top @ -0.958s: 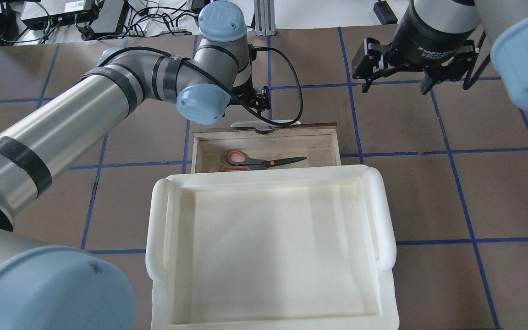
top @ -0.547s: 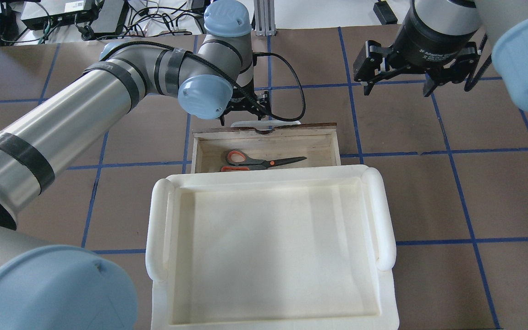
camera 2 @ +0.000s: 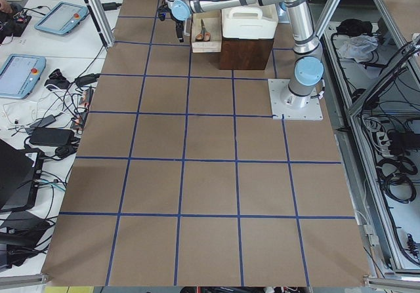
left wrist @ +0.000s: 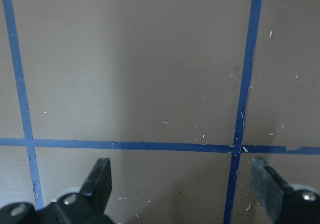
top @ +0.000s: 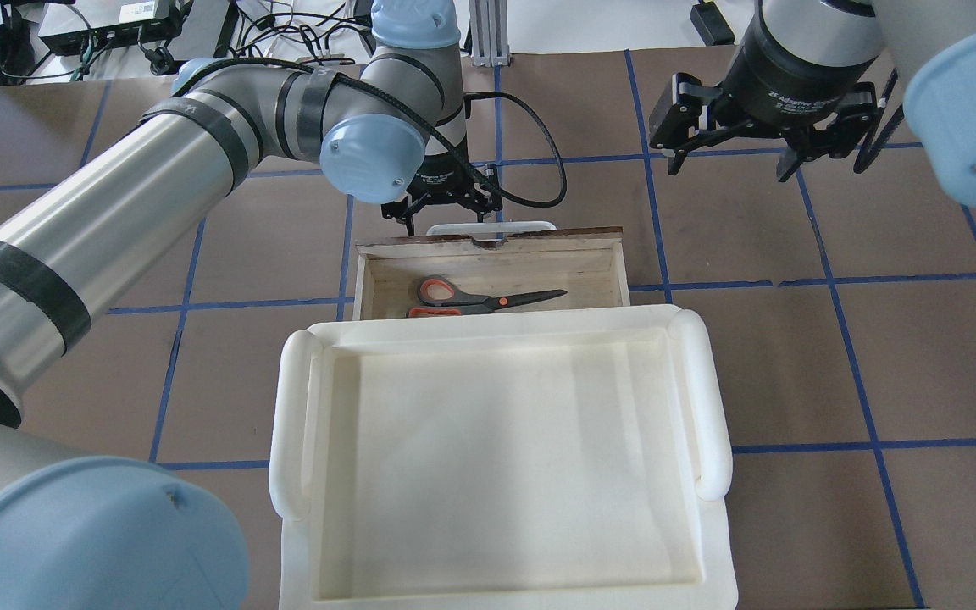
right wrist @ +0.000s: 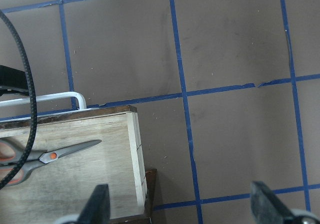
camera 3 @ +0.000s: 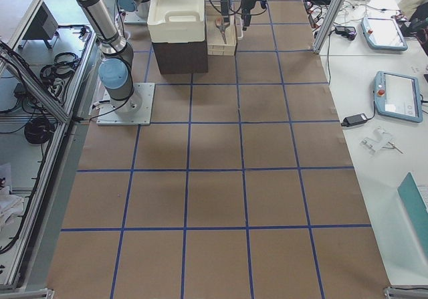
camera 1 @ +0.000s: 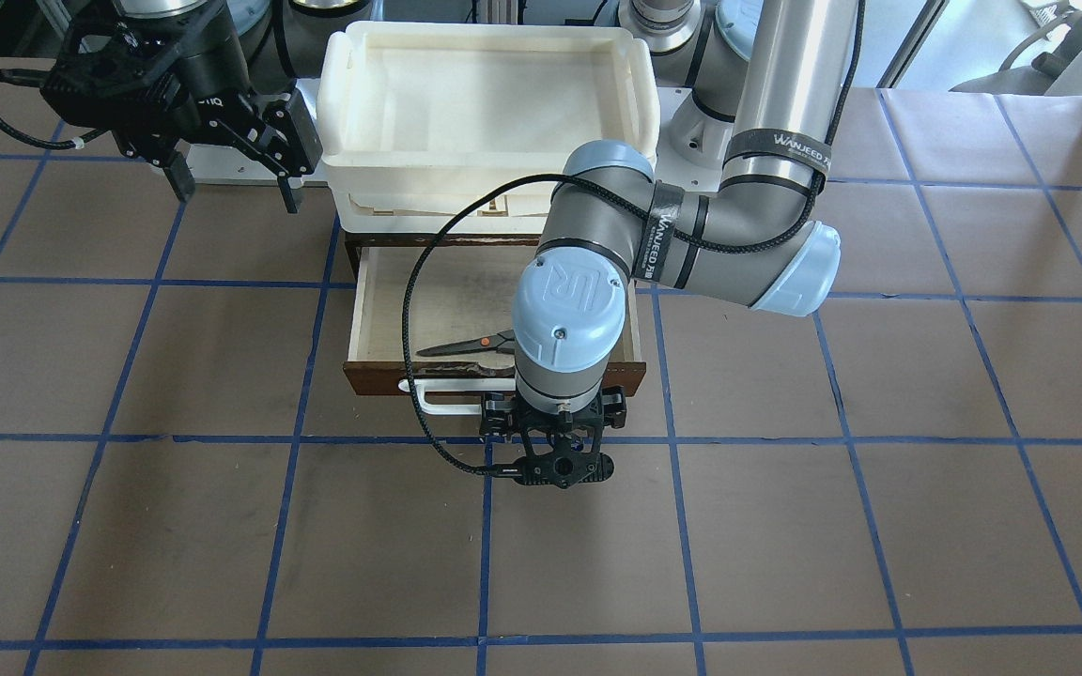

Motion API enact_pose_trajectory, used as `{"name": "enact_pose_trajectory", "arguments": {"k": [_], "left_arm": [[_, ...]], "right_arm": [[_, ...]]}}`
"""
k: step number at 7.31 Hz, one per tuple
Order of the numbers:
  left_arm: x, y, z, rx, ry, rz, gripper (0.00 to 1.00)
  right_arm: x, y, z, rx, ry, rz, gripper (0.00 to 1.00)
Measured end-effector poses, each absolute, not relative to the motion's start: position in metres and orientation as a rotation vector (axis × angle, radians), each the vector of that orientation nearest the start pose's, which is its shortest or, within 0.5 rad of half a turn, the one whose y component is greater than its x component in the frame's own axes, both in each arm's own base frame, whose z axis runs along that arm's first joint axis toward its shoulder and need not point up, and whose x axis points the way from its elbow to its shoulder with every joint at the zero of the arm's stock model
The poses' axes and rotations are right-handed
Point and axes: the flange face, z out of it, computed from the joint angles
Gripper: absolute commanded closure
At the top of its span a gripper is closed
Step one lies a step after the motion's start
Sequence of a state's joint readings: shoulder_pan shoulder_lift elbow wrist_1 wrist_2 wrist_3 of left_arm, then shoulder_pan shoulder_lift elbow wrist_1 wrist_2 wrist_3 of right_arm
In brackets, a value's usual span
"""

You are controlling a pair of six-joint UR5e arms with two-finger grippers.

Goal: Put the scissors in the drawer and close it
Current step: 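Move the left gripper over the drawer's white handle, then lower the left gripper to the drawer front behind the handle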

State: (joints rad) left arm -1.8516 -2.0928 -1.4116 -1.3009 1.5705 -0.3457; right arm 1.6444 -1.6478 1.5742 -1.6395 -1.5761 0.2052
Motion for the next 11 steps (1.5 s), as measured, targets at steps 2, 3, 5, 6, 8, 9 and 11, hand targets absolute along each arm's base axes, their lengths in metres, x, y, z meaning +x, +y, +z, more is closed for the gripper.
{"name": "enact_pose_trajectory", "arguments": {"k": [2, 3, 5, 6, 8, 9, 11], "left_arm": [[-0.312, -0.604, 0.286, -0.123, 3.107, 0.166, 0.00], [-0.310, -0.602, 0.290, -0.130, 3.105, 0.179, 0.00], [-0.307, -0.600, 0.292, -0.143, 3.113, 0.220, 0.00], [-0.307, -0.599, 0.293, -0.151, 3.114, 0.236, 0.00], [-0.306, -0.593, 0.297, -0.177, 3.102, 0.283, 0.00], [-0.305, -0.590, 0.300, -0.182, 3.098, 0.300, 0.00], [-0.304, -0.585, 0.303, -0.184, 3.090, 0.337, 0.00]], "right_arm": [[0.167, -0.461, 0.529, 0.224, 3.111, -0.215, 0.00], [0.167, -0.461, 0.529, 0.226, 3.111, -0.213, 0.00], [0.167, -0.462, 0.528, 0.222, 3.112, -0.208, 0.00], [0.167, -0.463, 0.527, 0.210, 3.112, -0.210, 0.00], [0.167, -0.465, 0.526, 0.132, 3.117, -0.214, 0.00], [0.166, -0.465, 0.526, 0.089, 3.121, -0.219, 0.00], [0.166, -0.465, 0.526, 0.067, 3.123, -0.219, 0.00]]}}
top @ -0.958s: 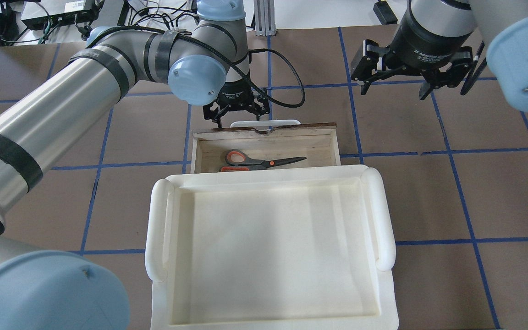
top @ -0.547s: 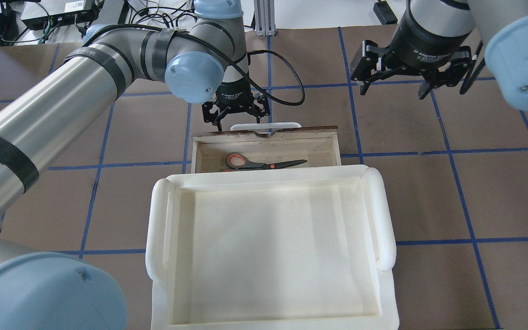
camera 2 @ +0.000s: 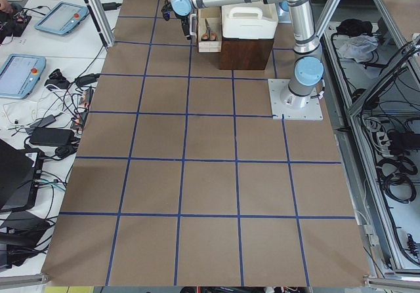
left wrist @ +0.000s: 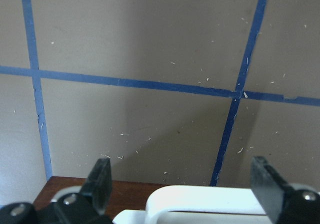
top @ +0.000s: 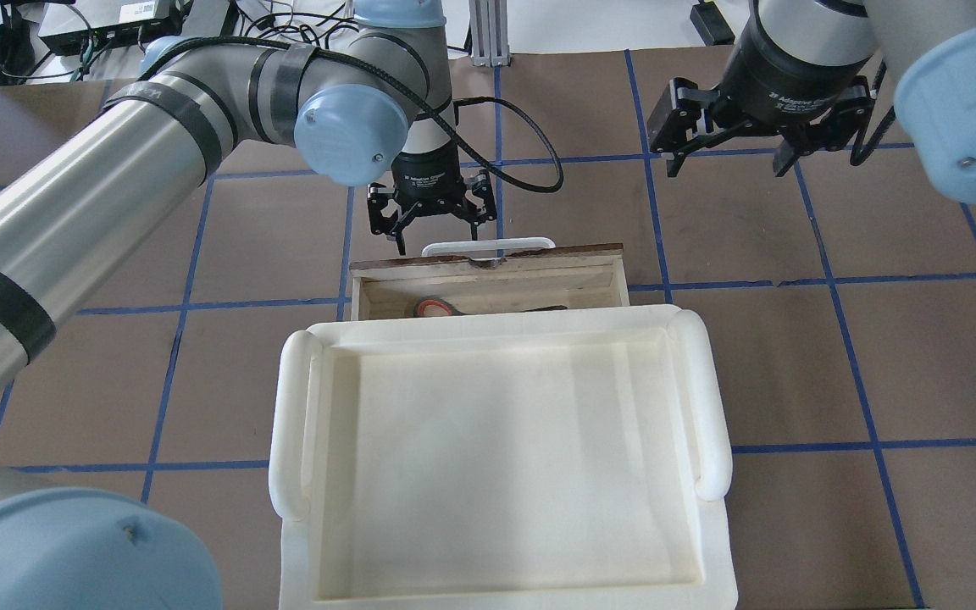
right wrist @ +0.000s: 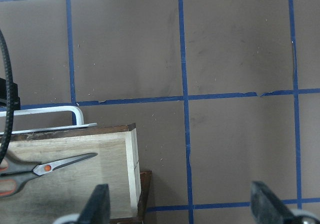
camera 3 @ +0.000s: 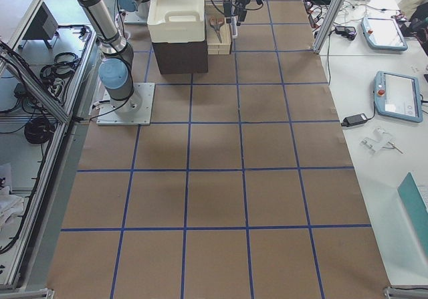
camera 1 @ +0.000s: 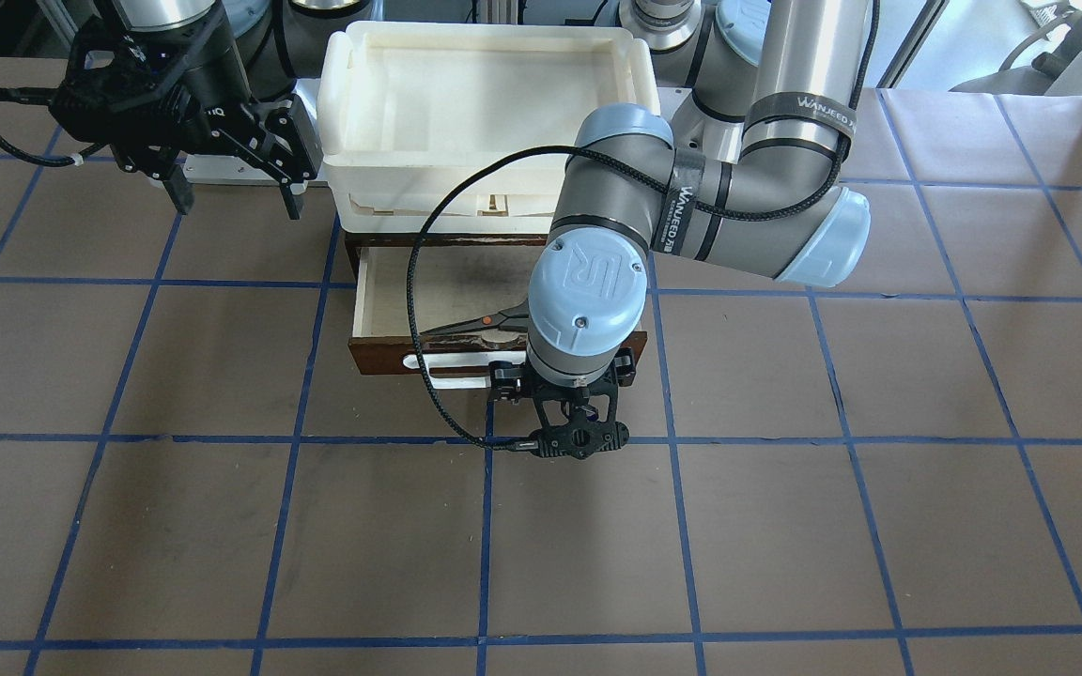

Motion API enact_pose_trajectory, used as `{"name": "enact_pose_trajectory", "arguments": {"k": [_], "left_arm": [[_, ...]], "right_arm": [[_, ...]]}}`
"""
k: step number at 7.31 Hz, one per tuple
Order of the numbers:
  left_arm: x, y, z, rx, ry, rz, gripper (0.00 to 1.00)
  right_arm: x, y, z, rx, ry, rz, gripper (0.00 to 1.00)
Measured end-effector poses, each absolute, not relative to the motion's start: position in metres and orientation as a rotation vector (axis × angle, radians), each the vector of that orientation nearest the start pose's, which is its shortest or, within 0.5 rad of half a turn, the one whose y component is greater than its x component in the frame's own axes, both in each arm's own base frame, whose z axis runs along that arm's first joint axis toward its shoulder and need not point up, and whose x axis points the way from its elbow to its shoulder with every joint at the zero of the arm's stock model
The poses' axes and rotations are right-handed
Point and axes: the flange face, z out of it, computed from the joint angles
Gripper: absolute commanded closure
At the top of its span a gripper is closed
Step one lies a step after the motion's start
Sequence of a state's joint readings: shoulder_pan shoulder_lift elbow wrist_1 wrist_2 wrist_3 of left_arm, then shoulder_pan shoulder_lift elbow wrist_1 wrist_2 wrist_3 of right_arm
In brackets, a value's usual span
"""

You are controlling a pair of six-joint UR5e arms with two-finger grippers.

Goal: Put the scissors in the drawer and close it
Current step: 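Lower the left gripper to the drawer front behind the handle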

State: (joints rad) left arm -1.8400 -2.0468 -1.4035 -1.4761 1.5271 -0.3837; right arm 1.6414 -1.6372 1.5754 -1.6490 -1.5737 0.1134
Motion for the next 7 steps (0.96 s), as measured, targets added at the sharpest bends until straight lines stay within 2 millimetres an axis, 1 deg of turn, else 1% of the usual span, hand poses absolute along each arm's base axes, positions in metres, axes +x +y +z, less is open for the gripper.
{"name": "enact_pose_trajectory", "arguments": {"k": [2, 7], "left_arm": [[-0.303, -0.580, 0.301, -0.199, 3.071, 0.390, 0.00], [-0.303, -0.572, 0.294, -0.331, 3.026, 0.487, 0.00]], "right_arm": [[0.166, -0.465, 0.525, 0.065, 3.125, -0.209, 0.00], [0.164, -0.464, 0.524, 0.065, 3.139, -0.193, 0.00]]}}
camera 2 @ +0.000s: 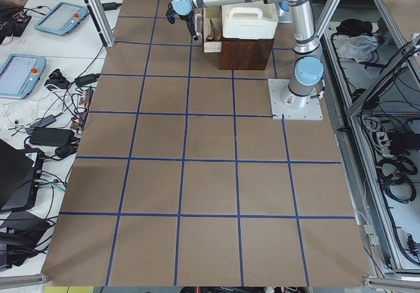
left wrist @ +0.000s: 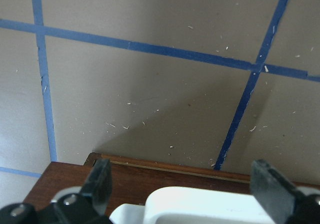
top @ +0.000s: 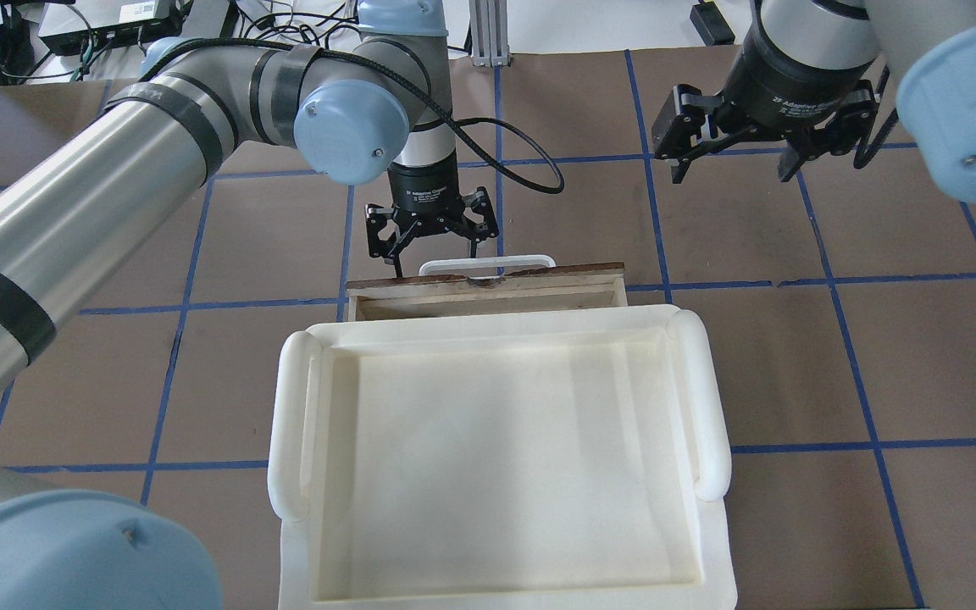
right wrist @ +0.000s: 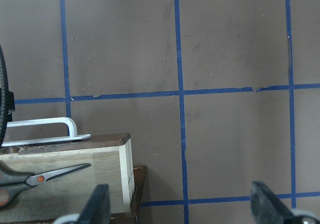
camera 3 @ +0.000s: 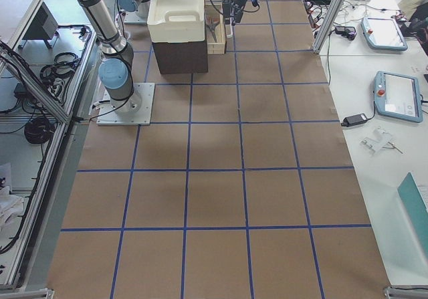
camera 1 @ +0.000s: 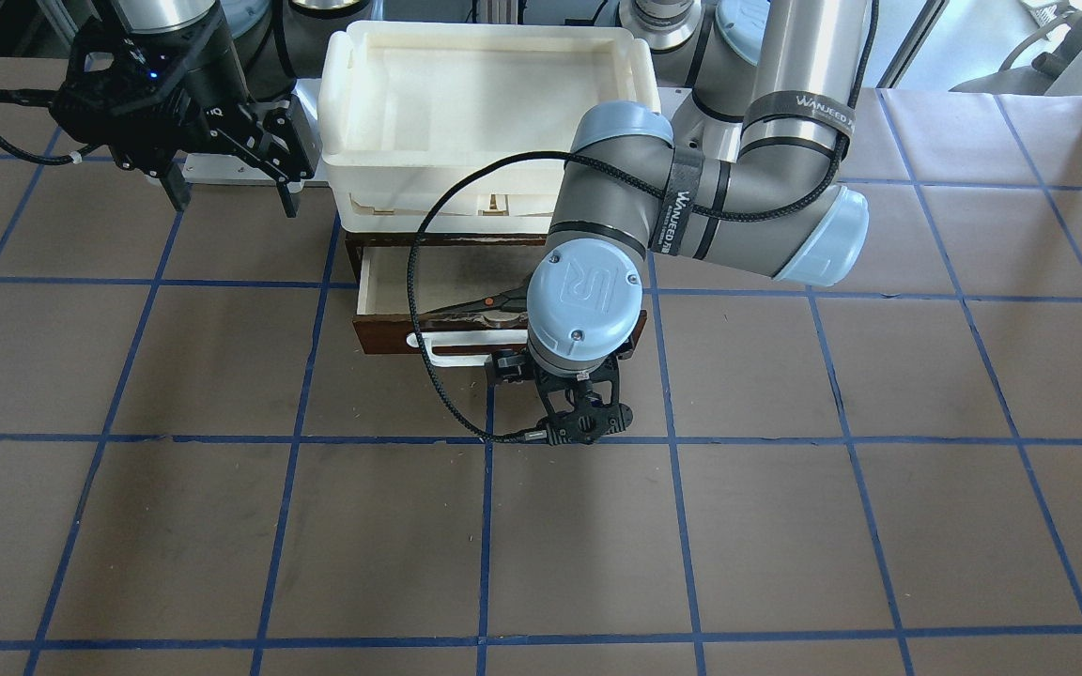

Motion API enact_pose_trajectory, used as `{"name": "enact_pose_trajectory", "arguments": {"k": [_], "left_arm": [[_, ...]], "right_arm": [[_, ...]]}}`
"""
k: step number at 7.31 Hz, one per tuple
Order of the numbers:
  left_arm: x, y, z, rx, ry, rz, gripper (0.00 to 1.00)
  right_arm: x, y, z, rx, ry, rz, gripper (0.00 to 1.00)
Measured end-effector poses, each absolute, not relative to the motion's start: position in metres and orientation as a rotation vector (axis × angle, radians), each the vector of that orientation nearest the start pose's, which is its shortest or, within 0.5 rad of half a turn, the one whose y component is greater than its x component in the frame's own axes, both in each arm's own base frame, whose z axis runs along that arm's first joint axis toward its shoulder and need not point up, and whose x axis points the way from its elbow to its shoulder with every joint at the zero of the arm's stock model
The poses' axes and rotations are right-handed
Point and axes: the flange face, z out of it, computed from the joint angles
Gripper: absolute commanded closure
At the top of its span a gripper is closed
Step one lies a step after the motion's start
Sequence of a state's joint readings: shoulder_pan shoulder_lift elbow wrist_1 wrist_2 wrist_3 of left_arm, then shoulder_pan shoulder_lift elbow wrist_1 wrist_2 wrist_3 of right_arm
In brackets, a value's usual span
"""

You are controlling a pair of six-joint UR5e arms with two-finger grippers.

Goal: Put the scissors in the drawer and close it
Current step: 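Lower the left gripper to the drawer front behind the handle, then push the drawer shut with the left gripper toward the tray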

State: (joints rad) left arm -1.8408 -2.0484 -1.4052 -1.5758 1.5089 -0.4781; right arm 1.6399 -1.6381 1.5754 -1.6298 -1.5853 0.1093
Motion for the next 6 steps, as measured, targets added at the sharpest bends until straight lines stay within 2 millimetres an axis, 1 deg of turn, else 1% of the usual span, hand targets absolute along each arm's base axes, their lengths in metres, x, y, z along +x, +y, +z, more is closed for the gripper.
{"name": "enact_pose_trajectory", "arguments": {"k": [3, 4, 6], "left_arm": [[-0.306, -0.588, 0.284, -0.359, 3.056, 0.435, 0.00], [-0.308, -0.588, 0.282, -0.364, 3.060, 0.438, 0.00], [-0.309, -0.580, 0.288, -0.384, 3.043, 0.475, 0.00]], "right_arm": [[0.164, -0.464, 0.523, 0.066, 3.139, -0.186, 0.00], [0.164, -0.462, 0.519, 0.067, 3.142, -0.179, 0.00], [0.164, -0.460, 0.512, 0.070, 3.144, -0.172, 0.00]]}}
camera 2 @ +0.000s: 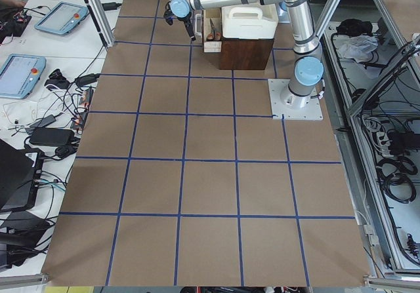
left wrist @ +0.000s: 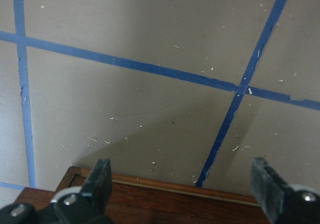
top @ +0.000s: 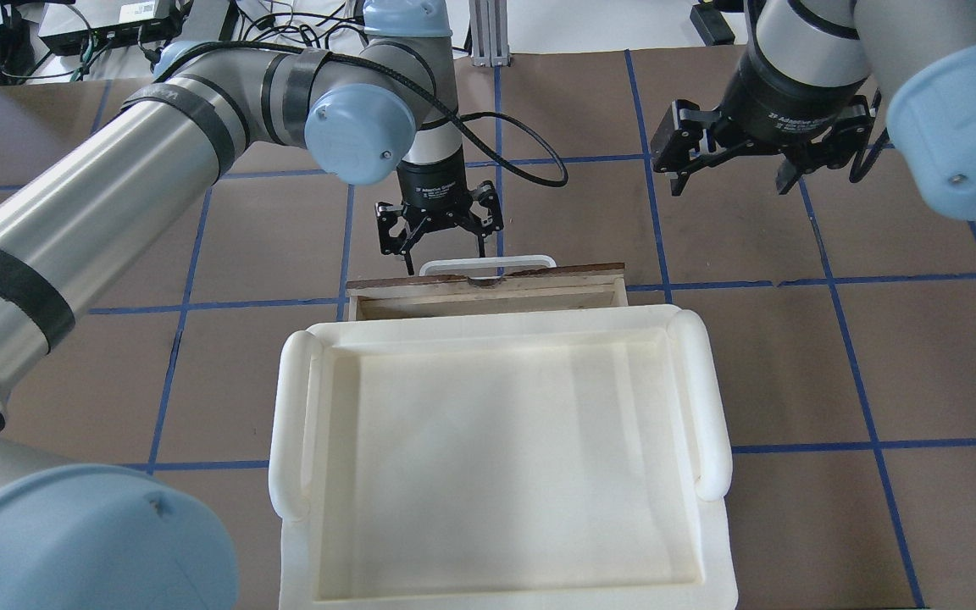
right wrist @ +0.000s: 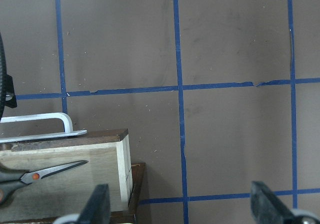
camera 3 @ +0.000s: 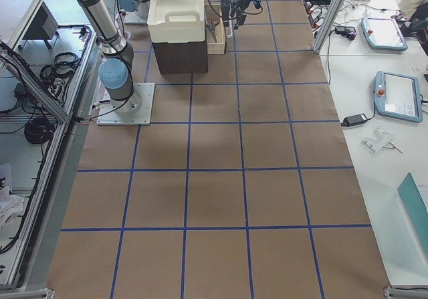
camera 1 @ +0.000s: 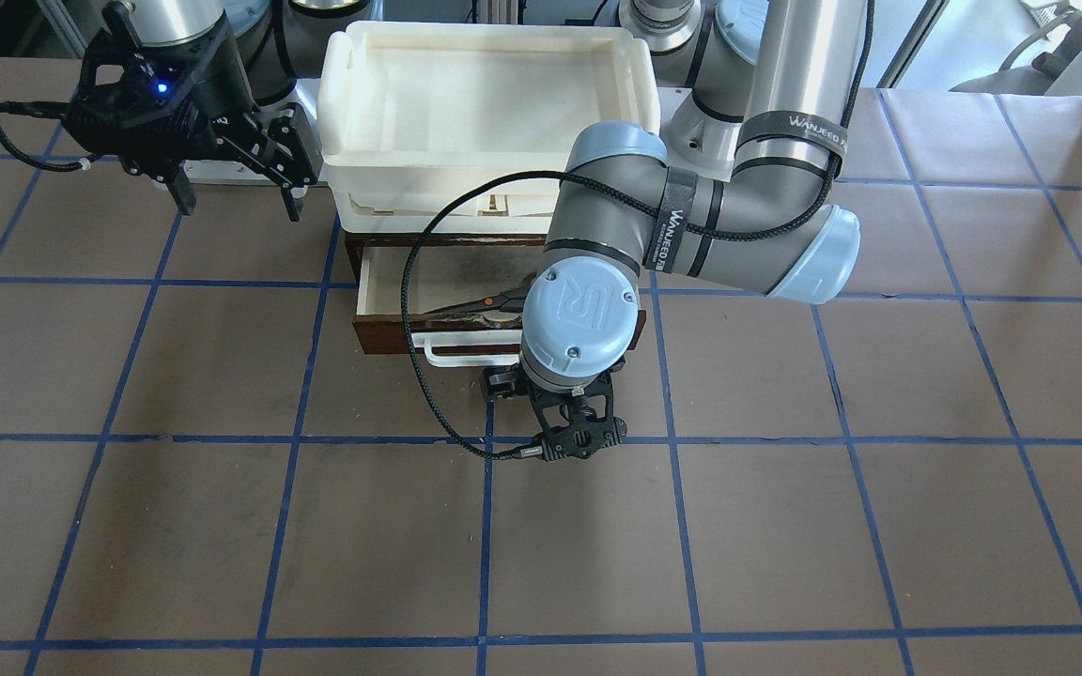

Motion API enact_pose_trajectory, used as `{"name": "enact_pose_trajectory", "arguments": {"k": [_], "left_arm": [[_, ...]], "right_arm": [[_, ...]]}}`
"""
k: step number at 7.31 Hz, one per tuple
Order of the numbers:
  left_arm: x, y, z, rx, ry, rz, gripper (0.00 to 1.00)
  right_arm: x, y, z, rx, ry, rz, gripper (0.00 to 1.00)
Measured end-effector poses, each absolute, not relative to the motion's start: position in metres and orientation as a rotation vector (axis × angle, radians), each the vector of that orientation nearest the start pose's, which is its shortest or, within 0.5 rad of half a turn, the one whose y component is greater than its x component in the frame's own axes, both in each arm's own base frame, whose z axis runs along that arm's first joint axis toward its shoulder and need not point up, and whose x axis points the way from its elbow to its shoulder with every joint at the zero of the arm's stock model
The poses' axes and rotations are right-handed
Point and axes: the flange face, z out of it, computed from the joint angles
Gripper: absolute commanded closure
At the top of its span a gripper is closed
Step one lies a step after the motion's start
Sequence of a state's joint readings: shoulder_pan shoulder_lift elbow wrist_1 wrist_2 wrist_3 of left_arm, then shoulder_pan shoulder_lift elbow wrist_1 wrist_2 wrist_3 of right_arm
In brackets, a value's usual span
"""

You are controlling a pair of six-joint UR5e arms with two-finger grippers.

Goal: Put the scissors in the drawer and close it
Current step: 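Push the drawer shut with the left gripper toward the tray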

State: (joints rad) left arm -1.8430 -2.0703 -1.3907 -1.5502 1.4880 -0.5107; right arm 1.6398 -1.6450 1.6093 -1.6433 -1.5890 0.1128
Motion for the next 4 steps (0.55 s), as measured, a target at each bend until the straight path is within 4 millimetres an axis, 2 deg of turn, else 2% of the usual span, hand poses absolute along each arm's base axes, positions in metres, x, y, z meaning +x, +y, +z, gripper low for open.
{"name": "enact_pose_trajectory", "arguments": {"k": [4], "left_arm": [[-0.3055, -0.5735, 0.2854, -0.467, 3.004, 0.571, 0.00]], "right_arm": [[0.1639, -0.4604, 0.5129, 0.074, 3.141, -0.180, 0.00]]}}
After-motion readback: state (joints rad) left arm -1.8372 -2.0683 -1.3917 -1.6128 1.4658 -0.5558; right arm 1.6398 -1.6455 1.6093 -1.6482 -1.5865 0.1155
